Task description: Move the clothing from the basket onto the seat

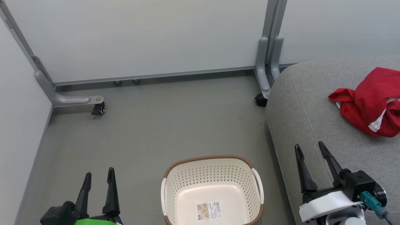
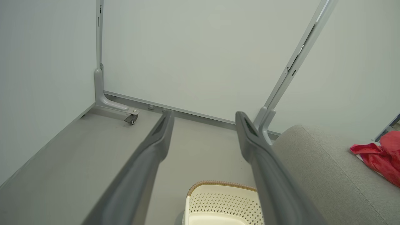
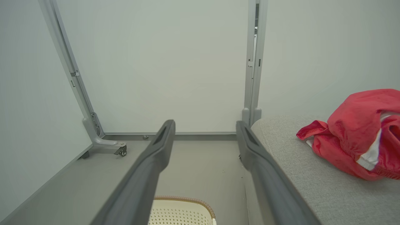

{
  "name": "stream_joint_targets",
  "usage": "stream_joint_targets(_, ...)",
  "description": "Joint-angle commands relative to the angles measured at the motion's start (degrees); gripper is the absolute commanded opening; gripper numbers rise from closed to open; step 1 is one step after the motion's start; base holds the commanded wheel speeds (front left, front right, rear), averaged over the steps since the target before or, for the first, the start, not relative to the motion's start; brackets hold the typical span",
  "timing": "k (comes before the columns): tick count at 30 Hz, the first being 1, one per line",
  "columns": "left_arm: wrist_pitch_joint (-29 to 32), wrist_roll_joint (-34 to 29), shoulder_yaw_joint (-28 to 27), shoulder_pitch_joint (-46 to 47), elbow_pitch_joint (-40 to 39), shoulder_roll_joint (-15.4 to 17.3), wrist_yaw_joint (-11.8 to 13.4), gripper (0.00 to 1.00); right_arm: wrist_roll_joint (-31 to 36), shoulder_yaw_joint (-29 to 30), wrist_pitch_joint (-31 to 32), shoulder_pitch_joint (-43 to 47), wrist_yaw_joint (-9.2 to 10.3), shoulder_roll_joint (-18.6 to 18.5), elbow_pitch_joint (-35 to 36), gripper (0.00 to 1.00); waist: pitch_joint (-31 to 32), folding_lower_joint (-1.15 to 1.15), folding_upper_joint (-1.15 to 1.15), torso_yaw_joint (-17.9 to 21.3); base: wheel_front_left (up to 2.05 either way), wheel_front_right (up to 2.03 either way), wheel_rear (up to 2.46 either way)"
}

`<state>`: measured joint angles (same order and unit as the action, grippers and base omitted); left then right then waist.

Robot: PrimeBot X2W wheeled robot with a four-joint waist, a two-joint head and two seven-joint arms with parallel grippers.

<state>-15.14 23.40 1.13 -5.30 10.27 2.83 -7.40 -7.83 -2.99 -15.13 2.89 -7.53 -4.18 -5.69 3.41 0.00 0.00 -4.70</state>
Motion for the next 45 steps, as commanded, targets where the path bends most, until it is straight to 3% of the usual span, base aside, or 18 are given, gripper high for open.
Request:
stream_joint_targets(1,0.0,0.2,-0.3,-0.8,0.2,0.1,-0.2,1.0,-0.3,0.0,0.0,-0.6,0.09,0.0,-0.1,1.0,0.0,0.0,0.0,0.0,0.0,0.0,0.0)
stream_joint_targets(17,0.0,2.5,-1.3,-0.6,1.6,0.1,-0.2,1.0,-0.9,0.0,0.0,-0.5,0.1,0.3,-0.6,1.0,0.3,0.0,0.0,-0.2,0.0,0.0,0.0)
stream_joint_targets(18,0.0,2.4,-1.1,0.0,1.6,0.0,0.0,0.0,-0.6,0.0,0.0,0.0,-0.01,0.2,-0.5,0.0,0.3,0.0,0.0,-0.2,0.0,0.0,0.0)
stream_joint_targets(22,0.1,3.3,-1.0,-0.2,3.6,-0.2,0.0,0.0,-1.2,0.0,0.1,0.8,-0.01,0.4,-2.3,0.0,0.3,0.0,0.0,-0.2,0.0,0.0,0.0)
stream_joint_targets(45,6.1,22.6,-2.6,3.4,3.5,0.2,0.0,0.0,-25.5,2.6,6.2,-2.3,0.01,0.5,-3.9,0.0,-0.4,0.0,0.0,0.7,0.0,0.0,0.0)
